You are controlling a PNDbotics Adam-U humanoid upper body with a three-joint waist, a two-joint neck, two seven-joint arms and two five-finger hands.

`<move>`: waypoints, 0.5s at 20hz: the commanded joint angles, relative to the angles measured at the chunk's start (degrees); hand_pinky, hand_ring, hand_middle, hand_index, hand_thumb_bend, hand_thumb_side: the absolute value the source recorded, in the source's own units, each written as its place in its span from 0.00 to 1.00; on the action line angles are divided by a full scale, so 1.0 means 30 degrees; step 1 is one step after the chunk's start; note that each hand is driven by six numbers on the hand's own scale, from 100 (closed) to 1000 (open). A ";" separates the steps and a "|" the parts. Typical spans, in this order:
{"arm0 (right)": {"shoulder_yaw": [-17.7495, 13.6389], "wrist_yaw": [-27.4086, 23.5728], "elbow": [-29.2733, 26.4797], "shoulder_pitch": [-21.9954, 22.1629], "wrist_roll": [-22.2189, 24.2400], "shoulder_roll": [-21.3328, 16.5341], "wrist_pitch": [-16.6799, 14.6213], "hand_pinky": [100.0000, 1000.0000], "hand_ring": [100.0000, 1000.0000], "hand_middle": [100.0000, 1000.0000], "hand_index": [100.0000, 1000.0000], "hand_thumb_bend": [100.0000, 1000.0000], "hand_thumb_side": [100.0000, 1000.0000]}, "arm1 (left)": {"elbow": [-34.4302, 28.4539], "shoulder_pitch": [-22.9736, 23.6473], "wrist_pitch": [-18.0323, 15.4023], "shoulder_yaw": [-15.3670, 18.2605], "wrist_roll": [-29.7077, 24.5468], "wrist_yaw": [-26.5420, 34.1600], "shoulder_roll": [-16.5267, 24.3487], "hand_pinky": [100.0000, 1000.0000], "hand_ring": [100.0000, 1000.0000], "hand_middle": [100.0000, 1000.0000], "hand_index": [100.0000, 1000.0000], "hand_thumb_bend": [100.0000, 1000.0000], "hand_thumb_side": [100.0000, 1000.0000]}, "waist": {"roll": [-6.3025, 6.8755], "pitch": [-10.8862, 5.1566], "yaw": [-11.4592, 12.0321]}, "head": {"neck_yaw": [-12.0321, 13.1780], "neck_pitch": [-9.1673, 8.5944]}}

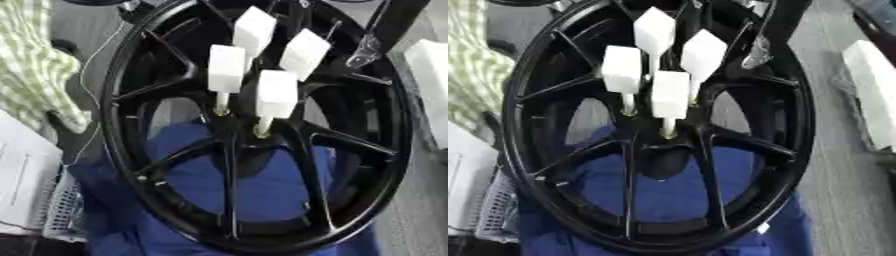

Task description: Pull the pin out of the wheel hub.

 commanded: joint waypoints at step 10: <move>-0.0809 -0.0552 -0.0327 0.0079 0.0294 -0.0722 0.0263 0.80 0.62 0.61 0.68 0.44 0.00 | -0.0254 -0.0012 -0.0014 0.0319 0.0143 0.0019 0.0218 0.76 0.68 0.68 0.78 0.49 0.61 | 0.0033 -0.0383 -0.0015 | -0.0020 -0.0126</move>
